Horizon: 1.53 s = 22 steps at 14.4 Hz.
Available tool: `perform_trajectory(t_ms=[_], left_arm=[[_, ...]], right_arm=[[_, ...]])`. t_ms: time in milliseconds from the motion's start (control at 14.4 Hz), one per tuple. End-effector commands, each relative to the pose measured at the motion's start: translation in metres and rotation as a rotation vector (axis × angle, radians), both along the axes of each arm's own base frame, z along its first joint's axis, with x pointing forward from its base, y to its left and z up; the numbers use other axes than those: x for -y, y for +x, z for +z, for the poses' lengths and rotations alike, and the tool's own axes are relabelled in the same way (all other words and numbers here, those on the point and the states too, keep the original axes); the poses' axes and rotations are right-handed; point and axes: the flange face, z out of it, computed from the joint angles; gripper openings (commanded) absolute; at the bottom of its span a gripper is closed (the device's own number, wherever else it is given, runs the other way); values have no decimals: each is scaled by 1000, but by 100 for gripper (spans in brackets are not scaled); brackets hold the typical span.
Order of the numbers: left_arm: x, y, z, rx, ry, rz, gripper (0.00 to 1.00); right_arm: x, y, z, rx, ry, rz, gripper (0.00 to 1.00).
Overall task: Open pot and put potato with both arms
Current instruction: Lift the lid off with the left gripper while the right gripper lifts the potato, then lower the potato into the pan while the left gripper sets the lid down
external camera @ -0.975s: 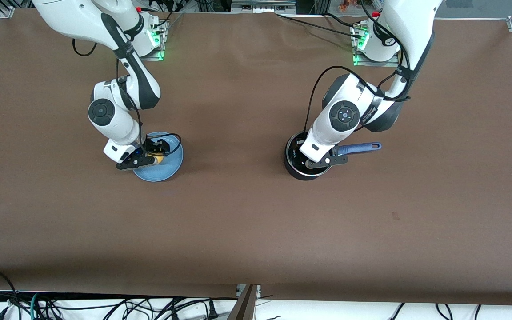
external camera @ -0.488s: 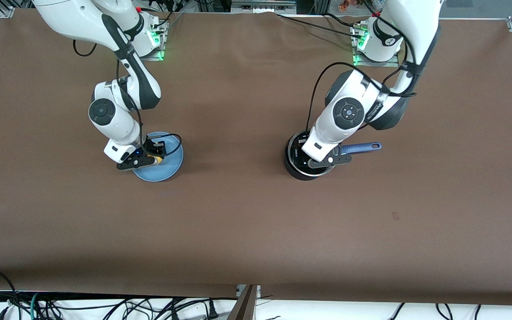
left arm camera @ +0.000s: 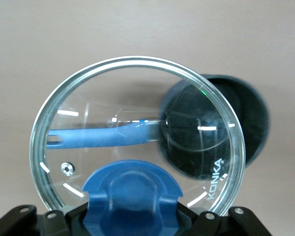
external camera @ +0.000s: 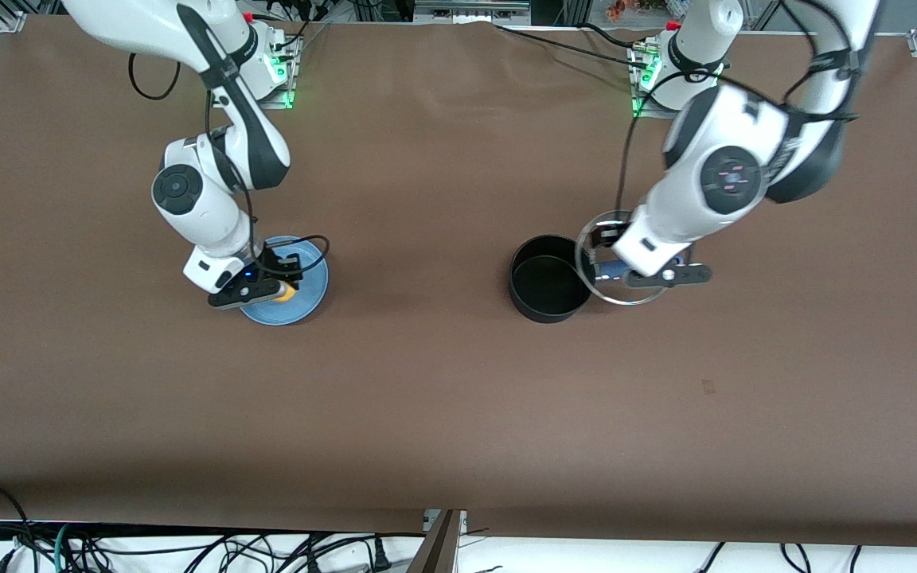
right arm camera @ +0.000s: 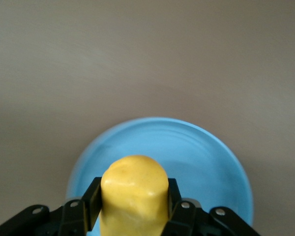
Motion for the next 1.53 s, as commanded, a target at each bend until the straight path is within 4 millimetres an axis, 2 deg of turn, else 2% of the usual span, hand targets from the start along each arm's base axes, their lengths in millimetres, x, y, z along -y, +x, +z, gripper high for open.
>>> perform_trajectory(t_ms=[0,70,209,348,488,627,836,906,1045,1184,1254,1324,1393,1463], left_arm=[[-52,-26,11,11,45,-81,0],[-71,-27,7,2,48,-104,0],[-130,-17,-8,9,28,-160,0],[-178,-10,-51,25,-4,-199,0],[-210,3,-85,21,-31,-208,0],[-214,25,-105,34,-27,-230,0],[-221,81,-135,48,-22,-249,0],[-225,89,-142,47,-9,-268,0],[-227,90,-151,38,-1,-275,0],[-230,89,-163,26,-5,-272,0],[-233,88,-170,17,-9,-268,9],[-239,88,-175,12,-10,-258,33],[-242,91,-179,15,-13,-253,50],[-243,93,-183,20,-16,-250,73]], right_arm=[[-80,5,51,-17,55,-86,20],[-112,6,61,-24,69,-143,20],[-179,1,84,-29,108,-223,20],[-241,-2,93,-28,161,-295,20],[-297,-11,88,-42,209,-375,20],[-336,-12,83,-50,259,-437,20],[-382,-22,74,-32,353,-457,20],[-397,-30,68,-20,396,-459,20],[-417,-43,52,1,472,-474,20],[-425,-50,30,2,494,-471,20],[-430,-55,22,5,509,-466,20],[-434,-59,12,9,522,-461,21],[-436,-60,4,12,532,-462,21],[-436,-61,-4,13,537,-462,21]])
